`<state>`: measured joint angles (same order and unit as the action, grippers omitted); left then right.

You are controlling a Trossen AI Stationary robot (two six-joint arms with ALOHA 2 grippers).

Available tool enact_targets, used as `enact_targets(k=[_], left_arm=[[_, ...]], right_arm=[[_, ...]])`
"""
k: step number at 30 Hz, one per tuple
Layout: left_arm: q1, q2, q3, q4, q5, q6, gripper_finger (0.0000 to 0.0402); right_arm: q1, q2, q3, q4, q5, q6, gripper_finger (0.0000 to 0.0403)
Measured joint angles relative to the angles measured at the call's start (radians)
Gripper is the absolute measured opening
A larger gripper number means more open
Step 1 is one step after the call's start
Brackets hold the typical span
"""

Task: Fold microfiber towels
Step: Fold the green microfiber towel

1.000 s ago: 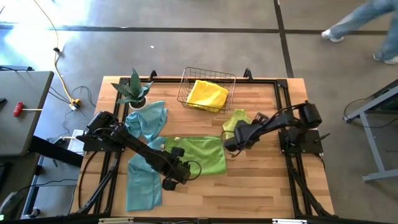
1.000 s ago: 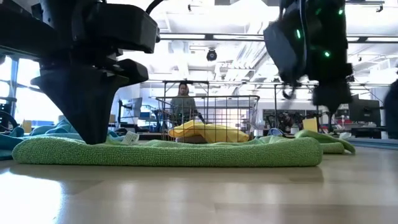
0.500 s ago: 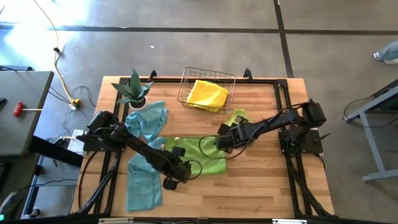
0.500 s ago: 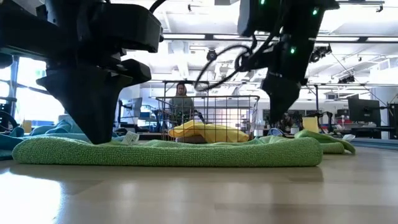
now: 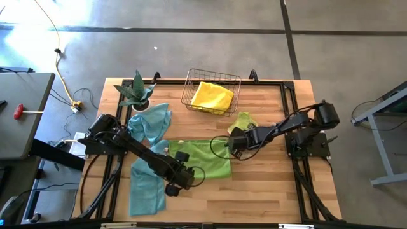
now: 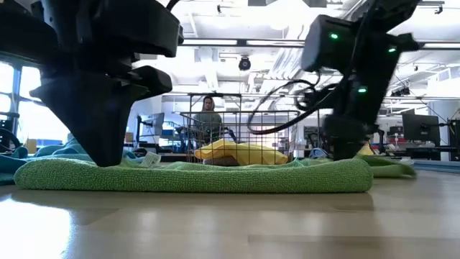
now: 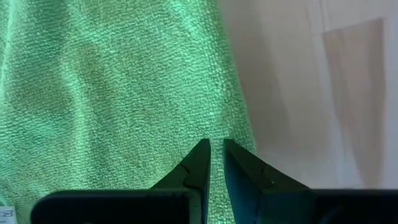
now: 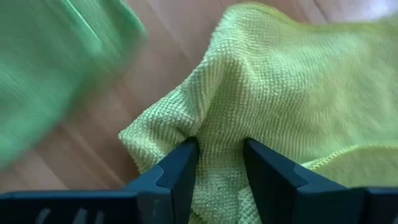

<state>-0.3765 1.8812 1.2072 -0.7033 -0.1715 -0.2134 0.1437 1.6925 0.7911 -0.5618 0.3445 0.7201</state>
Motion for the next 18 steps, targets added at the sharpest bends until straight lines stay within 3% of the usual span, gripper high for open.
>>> enact_targets(k=[5, 12, 15, 18], left_arm=[[0.009, 0.0, 0.0, -0.003, -0.005, -0.002, 0.0035], [0.01, 0.001, 0.0, -0.008, -0.006, -0.001, 0.0035], [0.01, 0.001, 0.0, -0.007, -0.011, 0.006, 0.0035], [0.01, 0.001, 0.0, -0.005, -0.04, 0.008, 0.0035]], right_arm=[[0.017, -0.119, -0.026, -0.223, -0.076, 0.033, 0.0133], [0.043, -0.292, -0.028, -0.614, -0.137, 0.228, 0.0133], [0.067, -0.371, -0.027, -0.623, -0.135, 0.29, 0.0133], [0.096, -0.446, -0.026, -0.494, -0.103, 0.321, 0.0133]])
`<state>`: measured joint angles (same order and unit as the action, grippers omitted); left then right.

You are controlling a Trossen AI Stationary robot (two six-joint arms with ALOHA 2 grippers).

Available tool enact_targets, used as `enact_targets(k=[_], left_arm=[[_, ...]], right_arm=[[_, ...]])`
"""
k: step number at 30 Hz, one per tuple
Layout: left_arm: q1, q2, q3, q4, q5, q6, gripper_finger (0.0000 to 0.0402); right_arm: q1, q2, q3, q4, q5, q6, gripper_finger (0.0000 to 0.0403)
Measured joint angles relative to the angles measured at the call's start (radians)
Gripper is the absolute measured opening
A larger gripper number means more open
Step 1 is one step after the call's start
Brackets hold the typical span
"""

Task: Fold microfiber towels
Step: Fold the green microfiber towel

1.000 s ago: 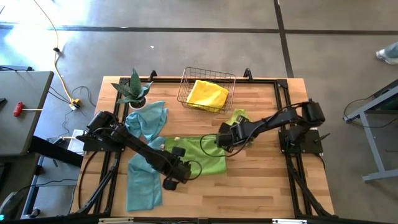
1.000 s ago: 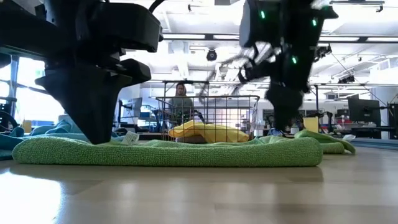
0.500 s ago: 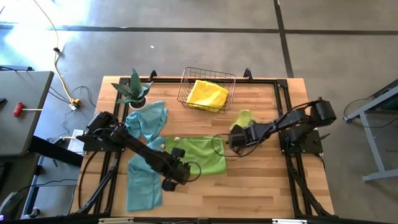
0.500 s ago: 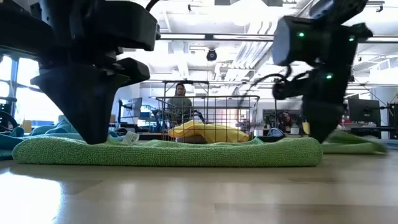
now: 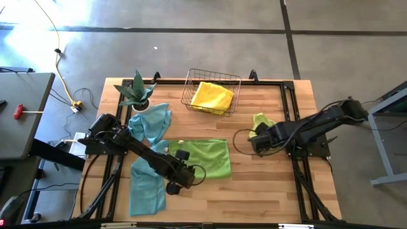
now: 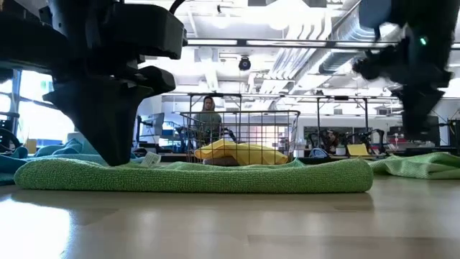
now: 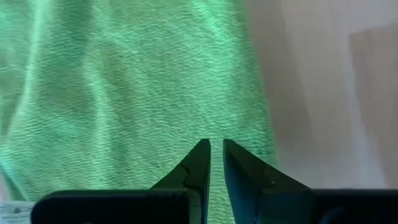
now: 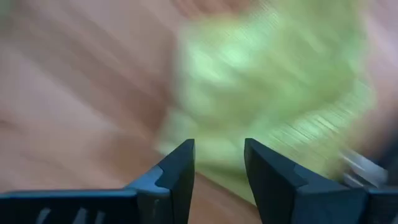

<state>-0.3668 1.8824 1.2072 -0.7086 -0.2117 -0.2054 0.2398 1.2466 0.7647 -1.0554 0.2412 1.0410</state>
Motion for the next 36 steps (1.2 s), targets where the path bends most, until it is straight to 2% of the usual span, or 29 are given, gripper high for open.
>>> enact_targets(k=[3, 7, 10, 13, 19, 25, 31, 36], left_arm=[[0.007, 0.0, 0.0, 0.007, -0.019, -0.001, 0.0035], [0.021, 0.005, 0.0, 0.03, -0.017, -0.021, 0.0035], [0.026, 0.005, 0.0, 0.028, -0.015, -0.029, 0.0035], [0.027, 0.012, 0.0, 0.029, -0.013, -0.057, 0.0035], [0.027, 0.049, 0.0, 0.036, 0.009, -0.113, 0.0035], [0.024, 0.072, 0.005, 0.034, 0.055, -0.193, 0.0035], [-0.001, 0.076, 0.026, 0.056, 0.177, -0.254, 0.0035], [-0.011, 0.079, 0.032, 0.056, 0.188, -0.255, 0.0035]], right_arm=[[0.041, -0.029, 0.002, 0.262, 0.076, -0.044, 0.0133], [0.085, 0.008, 0.004, 0.651, 0.119, -0.25, 0.0133], [0.108, 0.074, 0.005, 0.849, 0.122, -0.354, 0.0133], [0.124, 0.163, 0.005, 0.952, 0.116, -0.394, 0.0133], [0.136, 0.355, 0.005, 1.052, 0.108, -0.386, 0.0133], [0.123, 0.47, 0.005, 1.112, 0.107, -0.378, 0.0133], [0.111, 0.488, 0.005, 1.021, 0.097, -0.321, 0.0133], [0.125, 0.476, 0.009, 0.963, 0.01, -0.307, 0.0133]])
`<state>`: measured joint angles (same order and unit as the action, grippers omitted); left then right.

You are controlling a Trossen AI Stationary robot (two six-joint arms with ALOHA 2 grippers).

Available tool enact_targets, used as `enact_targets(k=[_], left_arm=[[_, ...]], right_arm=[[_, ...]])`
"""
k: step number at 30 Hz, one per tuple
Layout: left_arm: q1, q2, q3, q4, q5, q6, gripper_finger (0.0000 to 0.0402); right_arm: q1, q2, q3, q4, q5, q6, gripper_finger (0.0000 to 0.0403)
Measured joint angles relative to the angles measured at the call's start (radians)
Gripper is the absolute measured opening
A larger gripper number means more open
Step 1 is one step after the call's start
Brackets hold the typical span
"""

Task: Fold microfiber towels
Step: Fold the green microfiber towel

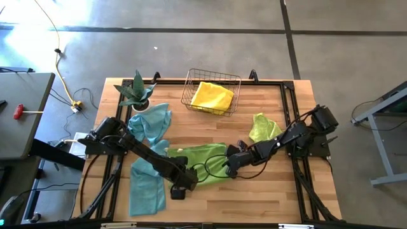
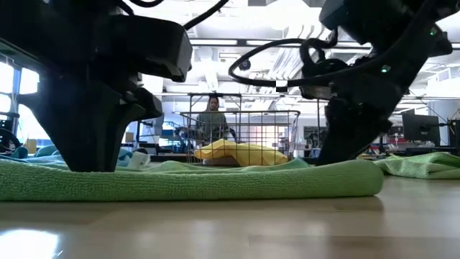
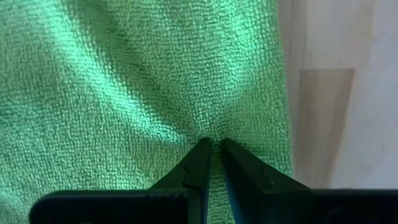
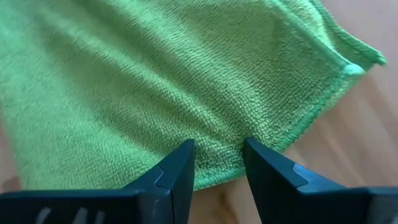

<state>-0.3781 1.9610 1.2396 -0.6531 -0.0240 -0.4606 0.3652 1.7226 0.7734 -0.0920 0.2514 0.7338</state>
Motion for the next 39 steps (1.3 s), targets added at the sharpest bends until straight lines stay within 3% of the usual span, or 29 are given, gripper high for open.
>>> enact_targets(k=[9, 14, 19, 23, 28, 39], left_arm=[[0.018, -0.004, 0.027, -0.022, -0.002, 0.03, 0.0035], [0.029, -0.012, 0.085, -0.089, -0.019, 0.093, 0.0035], [0.038, -0.012, 0.089, -0.196, -0.086, 0.116, 0.0035], [0.05, -0.013, 0.077, -0.248, -0.114, 0.135, 0.0042], [0.059, -0.013, 0.057, -0.238, -0.038, 0.14, 0.0071], [0.007, -0.013, 0.055, -0.221, 0.071, 0.047, 0.0157]], right_arm=[[0.033, -0.104, -0.004, -0.063, -0.03, -0.009, 0.0133], [0.071, -0.173, -0.004, -0.063, 0.026, -0.035, 0.0133], [0.154, -0.157, -0.003, 0.002, 0.041, -0.11, 0.0133], [0.229, -0.126, -0.003, 0.031, 0.118, -0.14, 0.0133], [0.29, -0.102, -0.003, 0.054, 0.155, -0.141, 0.0142], [0.319, -0.098, -0.003, 0.118, 0.159, -0.238, 0.0208]])
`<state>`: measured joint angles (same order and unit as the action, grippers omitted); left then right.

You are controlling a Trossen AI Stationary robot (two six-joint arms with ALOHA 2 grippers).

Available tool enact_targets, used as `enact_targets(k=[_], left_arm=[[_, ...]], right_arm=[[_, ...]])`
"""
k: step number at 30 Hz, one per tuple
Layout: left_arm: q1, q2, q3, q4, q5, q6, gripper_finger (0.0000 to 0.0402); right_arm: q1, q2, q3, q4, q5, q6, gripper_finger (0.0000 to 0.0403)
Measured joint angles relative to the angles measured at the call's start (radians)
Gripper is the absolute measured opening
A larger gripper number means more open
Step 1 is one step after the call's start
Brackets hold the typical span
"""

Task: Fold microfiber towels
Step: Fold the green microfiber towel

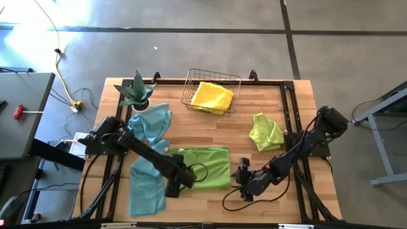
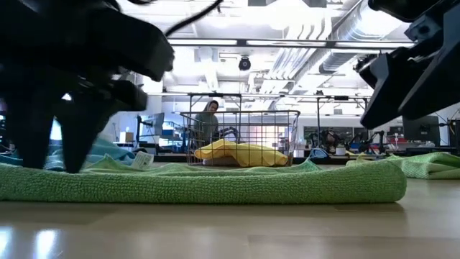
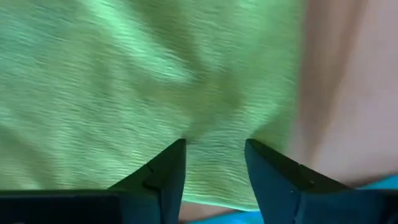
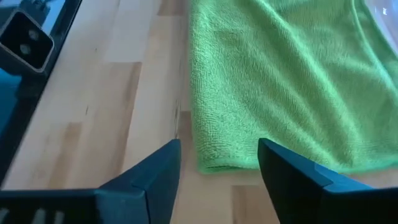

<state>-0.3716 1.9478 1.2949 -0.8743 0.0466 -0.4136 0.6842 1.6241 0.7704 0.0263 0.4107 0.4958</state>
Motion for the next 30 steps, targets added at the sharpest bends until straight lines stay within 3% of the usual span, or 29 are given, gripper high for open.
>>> enact_targets(k=[10, 21, 30], left_arm=[[-0.106, -0.001, 0.0, 0.07, -0.03, -0.128, 0.0159], [-0.151, -0.001, 0.0, 0.182, -0.031, -0.161, 0.0159], [-0.153, -0.001, 0.0, 0.236, -0.032, -0.162, 0.0159]], right_arm=[[0.011, 0.078, 0.0, 0.112, 0.008, -0.144, 0.0211], [0.057, 0.117, 0.001, 0.144, 0.109, -0.138, 0.0211], [0.056, 0.201, 0.001, 0.209, 0.1, -0.138, 0.0211]])
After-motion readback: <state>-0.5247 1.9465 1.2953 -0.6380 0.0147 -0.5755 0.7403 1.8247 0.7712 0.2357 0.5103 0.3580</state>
